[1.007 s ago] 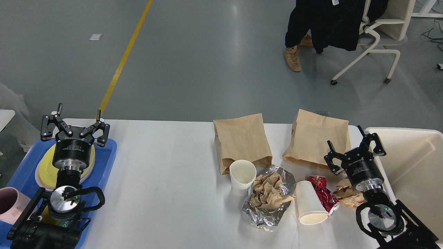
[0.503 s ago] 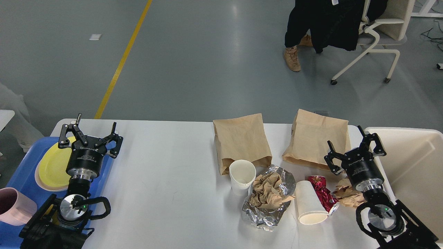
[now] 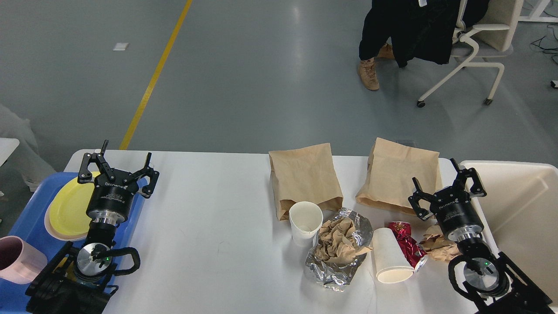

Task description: Tidy desktop

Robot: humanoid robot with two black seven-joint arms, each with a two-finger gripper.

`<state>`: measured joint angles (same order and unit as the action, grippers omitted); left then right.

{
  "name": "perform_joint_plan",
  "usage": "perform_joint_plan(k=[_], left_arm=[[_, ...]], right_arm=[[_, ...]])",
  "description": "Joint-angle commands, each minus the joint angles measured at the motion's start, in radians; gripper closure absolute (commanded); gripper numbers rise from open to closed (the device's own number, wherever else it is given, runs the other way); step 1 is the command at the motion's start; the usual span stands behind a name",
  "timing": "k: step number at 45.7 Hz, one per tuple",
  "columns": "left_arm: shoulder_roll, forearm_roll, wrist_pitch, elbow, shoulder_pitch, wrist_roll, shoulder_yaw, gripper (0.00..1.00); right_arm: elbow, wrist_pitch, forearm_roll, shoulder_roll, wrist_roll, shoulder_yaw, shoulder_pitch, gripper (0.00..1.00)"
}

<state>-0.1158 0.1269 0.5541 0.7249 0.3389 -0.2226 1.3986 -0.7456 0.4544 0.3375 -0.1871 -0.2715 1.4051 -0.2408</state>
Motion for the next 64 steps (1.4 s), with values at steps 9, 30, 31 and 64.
perform_joint_plan(k=[9, 30, 31, 64], left_arm=[[0.004, -0.007, 0.012, -0.009, 0.002, 0.008, 0.0, 0.04], [0.004, -0.007, 0.012, -0.009, 0.002, 0.009, 0.0, 0.04], [0.004, -0.007, 0.012, -0.009, 0.002, 0.009, 0.0, 0.04], [0.004, -0.007, 0.012, -0.009, 0.002, 0.009, 0.0, 0.04]], right_arm=[[0.0, 0.0, 0.0, 0.0, 0.0, 0.0, 0.0, 0.0], [-0.001, 0.0, 0.0, 0.002, 0.0, -0.002, 0.0, 0.0], [-0.001, 0.0, 0.0, 0.002, 0.0, -0.003, -0.002, 0.0], [0.003, 0.053, -0.002, -0.169, 0.012, -0.005, 0.057, 0.0]])
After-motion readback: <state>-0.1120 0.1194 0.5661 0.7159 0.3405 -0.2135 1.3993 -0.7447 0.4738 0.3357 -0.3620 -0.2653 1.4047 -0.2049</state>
